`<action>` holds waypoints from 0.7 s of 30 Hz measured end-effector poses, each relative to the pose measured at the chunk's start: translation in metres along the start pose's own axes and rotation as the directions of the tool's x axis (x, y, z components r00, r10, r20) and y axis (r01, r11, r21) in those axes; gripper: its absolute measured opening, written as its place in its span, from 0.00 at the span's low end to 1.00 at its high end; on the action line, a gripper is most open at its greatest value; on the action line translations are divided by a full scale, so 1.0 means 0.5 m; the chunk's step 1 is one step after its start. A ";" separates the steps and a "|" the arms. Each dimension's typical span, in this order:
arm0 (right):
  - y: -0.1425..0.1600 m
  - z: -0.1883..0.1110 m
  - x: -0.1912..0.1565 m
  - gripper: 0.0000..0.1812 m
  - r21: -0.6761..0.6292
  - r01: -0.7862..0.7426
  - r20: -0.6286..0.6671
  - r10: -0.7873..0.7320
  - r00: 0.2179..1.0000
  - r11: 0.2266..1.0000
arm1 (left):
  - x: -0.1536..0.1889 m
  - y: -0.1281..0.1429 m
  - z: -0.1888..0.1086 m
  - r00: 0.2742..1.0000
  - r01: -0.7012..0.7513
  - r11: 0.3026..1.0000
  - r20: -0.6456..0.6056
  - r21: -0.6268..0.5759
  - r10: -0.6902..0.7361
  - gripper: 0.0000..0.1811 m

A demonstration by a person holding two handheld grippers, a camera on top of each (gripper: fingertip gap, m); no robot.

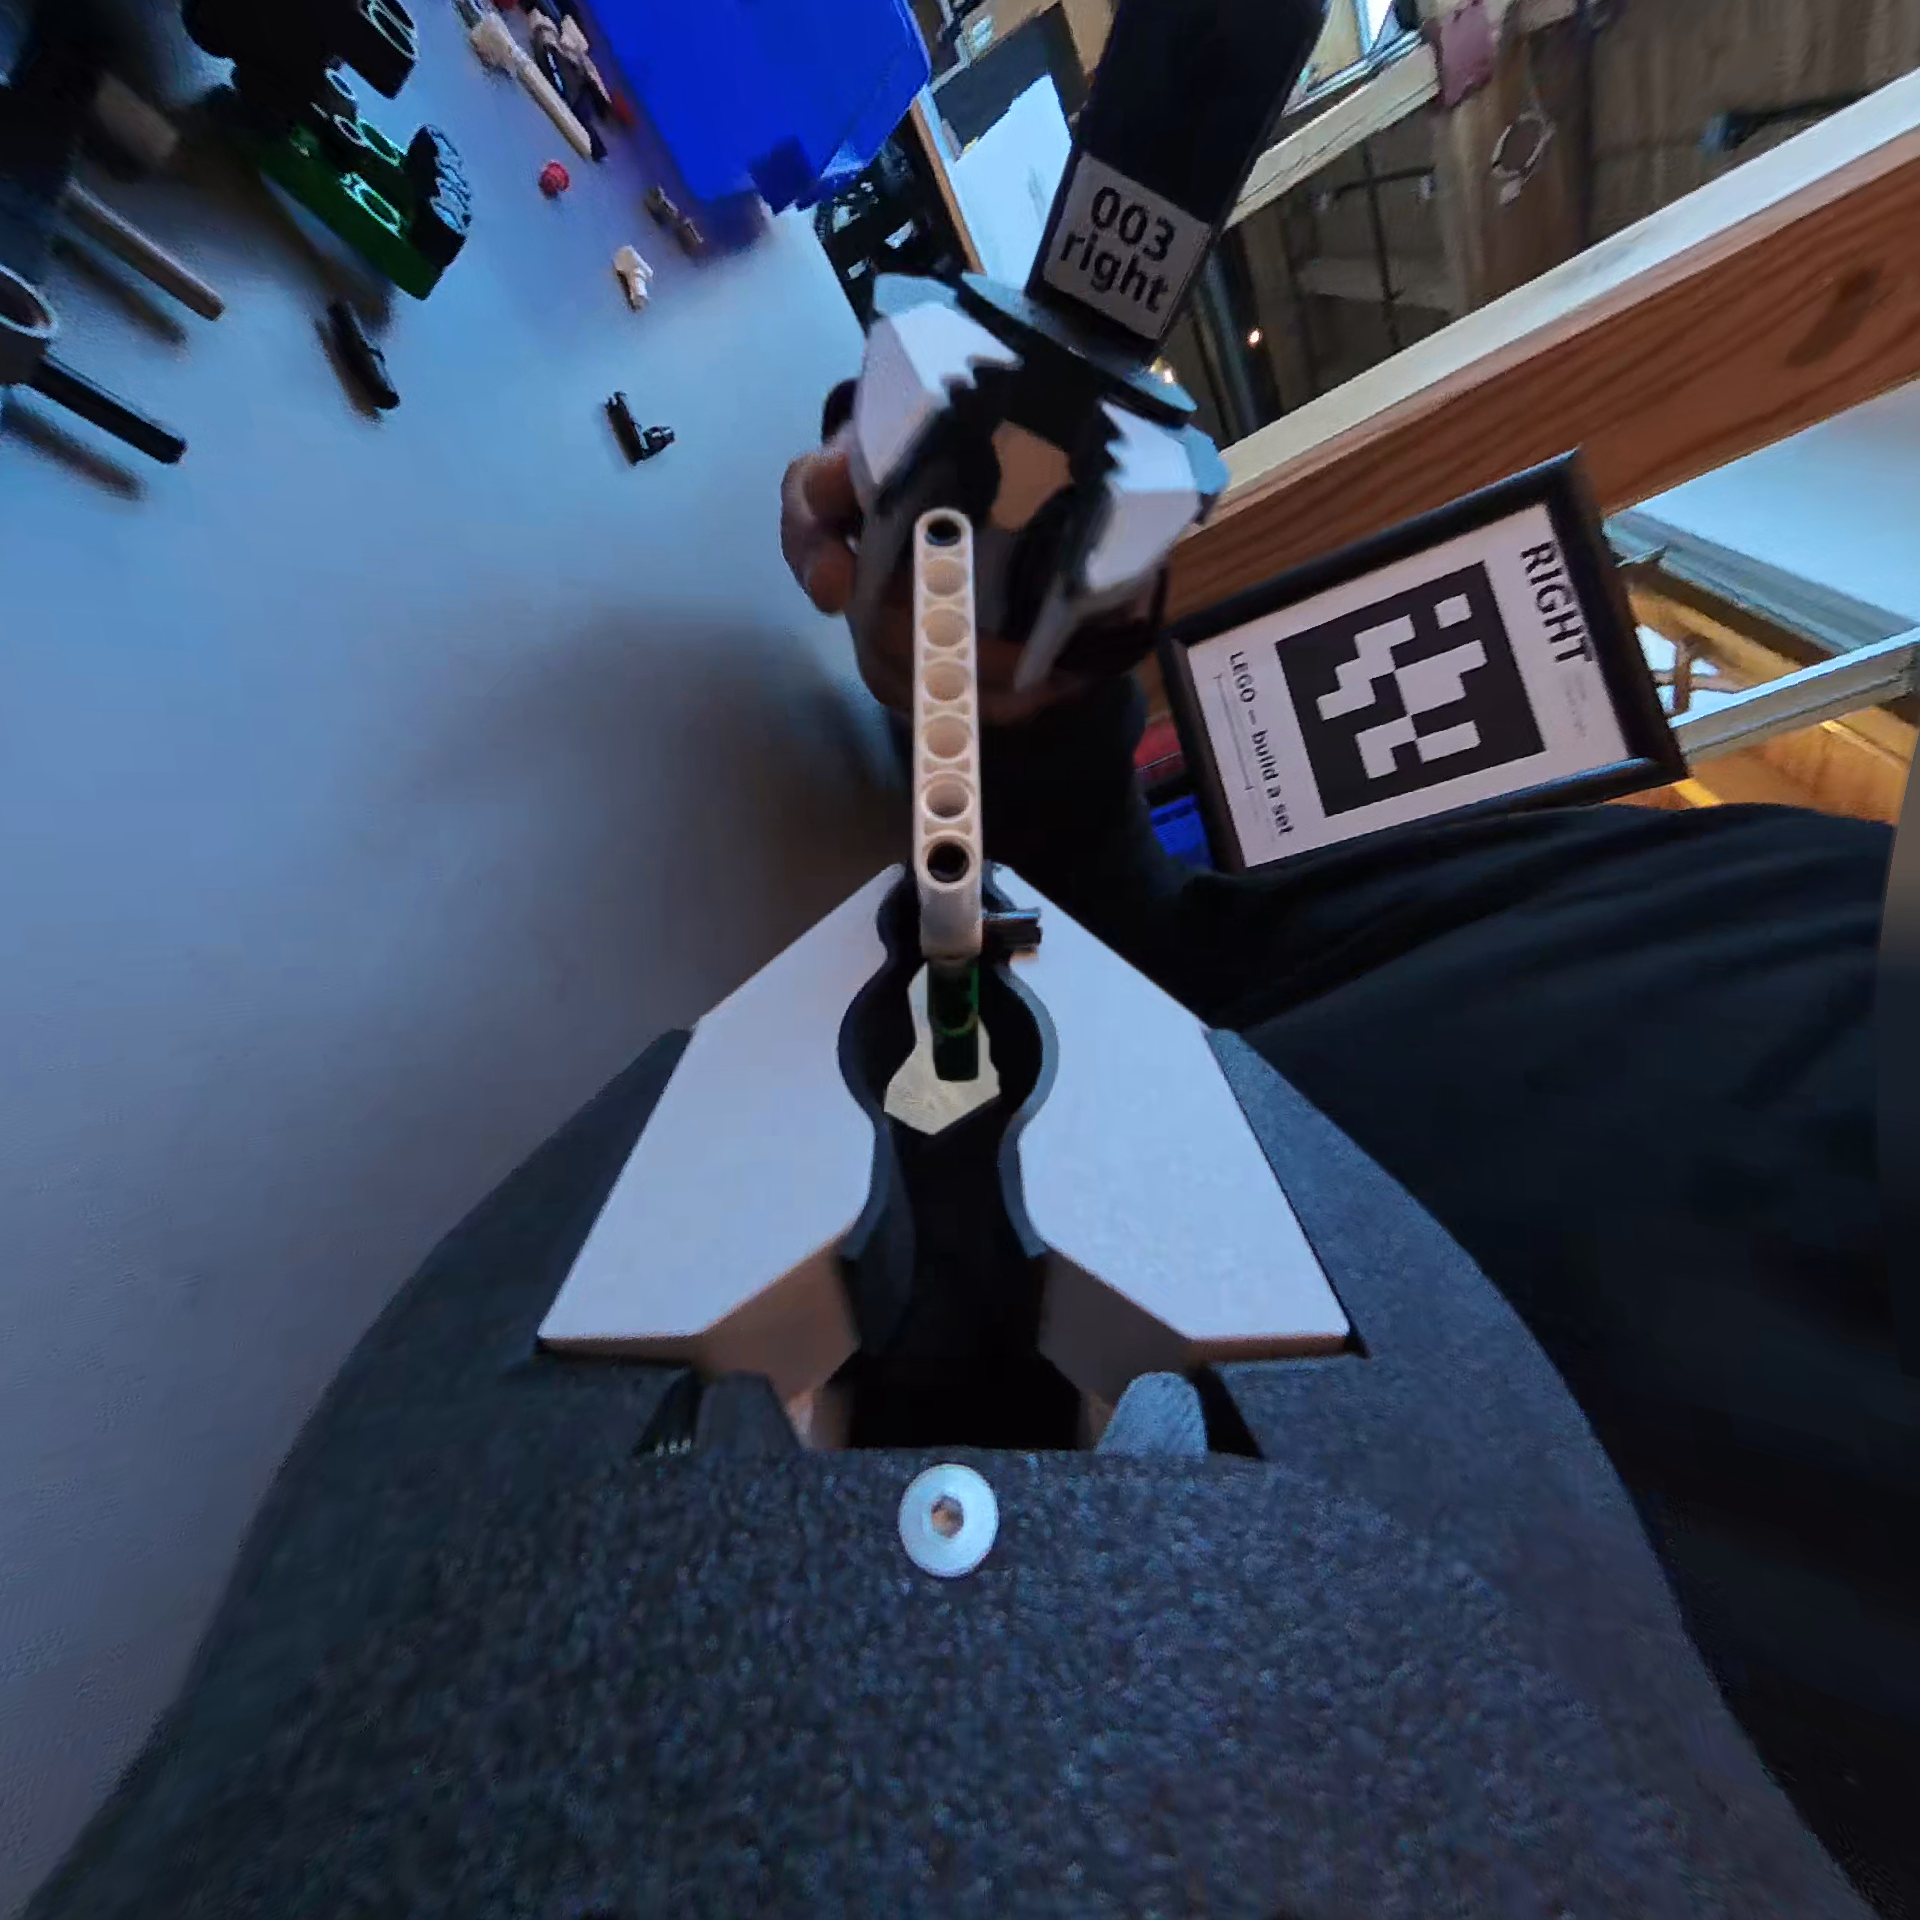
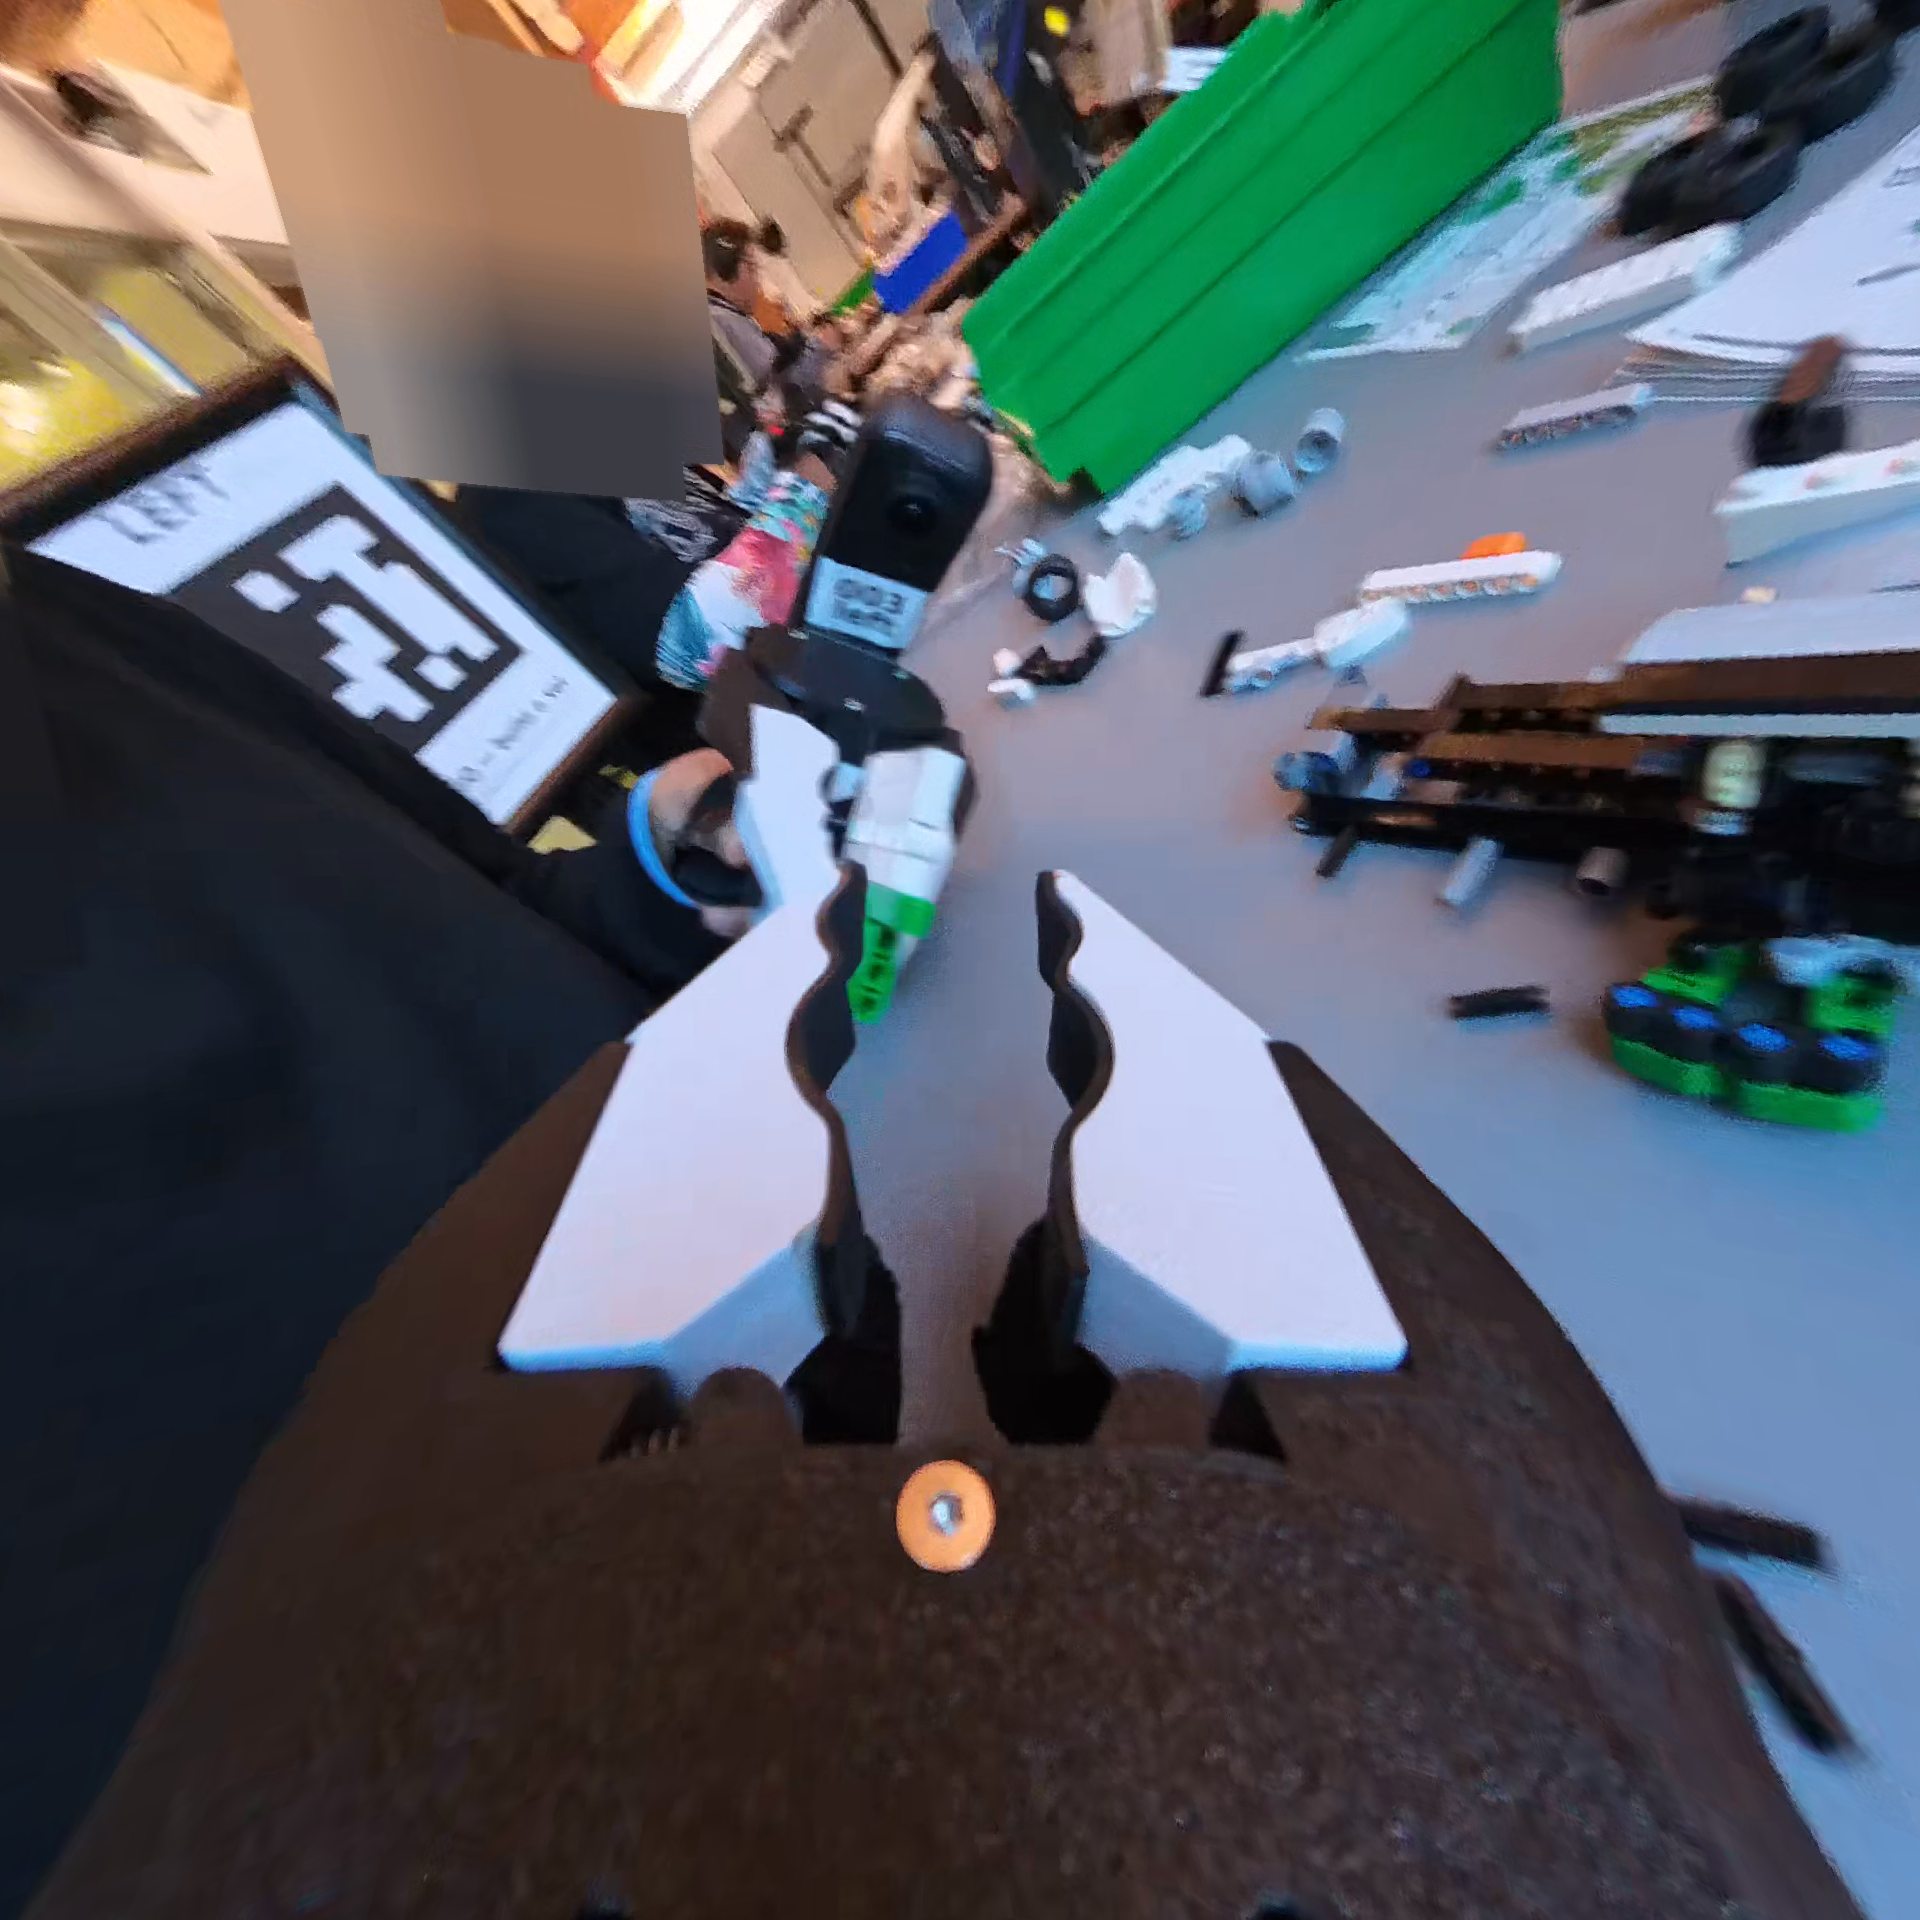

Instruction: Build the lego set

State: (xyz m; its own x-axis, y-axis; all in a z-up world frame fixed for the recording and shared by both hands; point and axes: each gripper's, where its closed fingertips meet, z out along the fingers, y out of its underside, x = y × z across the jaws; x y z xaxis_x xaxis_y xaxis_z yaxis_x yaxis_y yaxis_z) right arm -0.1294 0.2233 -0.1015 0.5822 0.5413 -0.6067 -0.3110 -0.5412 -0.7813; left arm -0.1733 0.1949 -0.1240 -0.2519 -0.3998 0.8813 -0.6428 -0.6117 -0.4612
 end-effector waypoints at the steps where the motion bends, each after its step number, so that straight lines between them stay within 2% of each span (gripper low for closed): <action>1: 0.008 0.015 -0.016 0.19 -0.018 -0.008 0.037 0.009 0.999 1.000 | -0.001 0.002 0.003 1.000 -0.015 1.000 0.009 -0.003 0.015 0.04; 3: 0.045 0.056 -0.031 0.19 -0.102 -0.009 0.051 0.015 0.999 0.995 | 0.012 0.005 0.015 0.999 -0.033 0.999 -0.016 -0.011 0.033 0.03; 4: 0.059 0.067 -0.033 0.13 -0.134 -0.020 0.049 0.027 0.998 0.991 | 0.009 0.006 0.019 0.999 -0.053 0.999 0.008 -0.014 0.053 0.04; 6: 0.047 0.065 -0.039 0.03 -0.090 -0.058 0.075 0.065 0.995 0.994 | -0.014 -0.002 0.015 0.978 -0.163 0.987 0.133 -0.007 0.162 0.07; 7: 0.040 0.057 -0.029 0.03 -0.059 -0.081 0.047 0.084 0.995 0.995 | -0.028 -0.008 0.006 0.946 -0.243 0.970 0.217 -0.013 0.240 0.13; 9: 0.041 0.035 -0.007 0.03 -0.050 -0.139 0.008 0.140 0.990 0.989 | -0.042 -0.025 -0.018 0.818 -0.447 0.893 0.378 -0.059 0.434 0.29; 11: 0.048 0.025 -0.008 0.03 -0.057 -0.215 0.040 0.217 0.975 0.975 | -0.035 -0.041 -0.036 0.604 -0.654 0.741 0.487 -0.150 0.631 0.37; 13: 0.067 0.032 -0.017 0.03 -0.106 -0.259 0.076 0.267 0.961 0.960 | -0.031 -0.037 -0.034 0.372 -0.760 0.569 0.510 -0.313 0.776 0.41; 15: 0.077 0.045 -0.025 0.03 -0.129 -0.277 0.098 0.290 0.952 0.952 | -0.037 -0.021 -0.018 0.214 -0.777 0.437 0.464 -0.453 0.860 0.44; 17: 0.080 0.053 -0.032 0.04 -0.137 -0.292 0.116 0.308 0.944 0.946 | -0.038 -0.013 -0.007 0.151 -0.782 0.378 0.438 -0.496 0.886 0.43; 19: 0.083 0.054 -0.033 0.04 -0.140 -0.298 0.113 0.315 0.943 0.944 | -0.038 -0.013 -0.005 0.120 -0.789 0.354 0.439 -0.502 0.890 0.37; 21: 0.087 0.055 -0.027 0.04 -0.145 -0.292 0.086 0.306 0.948 0.945 | -0.049 -0.012 -0.006 0.103 -0.775 0.350 0.441 -0.527 0.891 0.37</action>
State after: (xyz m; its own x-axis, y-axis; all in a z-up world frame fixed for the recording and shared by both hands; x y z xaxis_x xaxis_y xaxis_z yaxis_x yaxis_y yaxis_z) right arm -0.1715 0.2102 -0.1316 0.3916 0.4029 -0.8272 -0.3552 -0.7632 -0.5398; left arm -0.1655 0.2107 -0.1423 -0.2795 -0.8875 -0.3663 -0.4111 0.4554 -0.7897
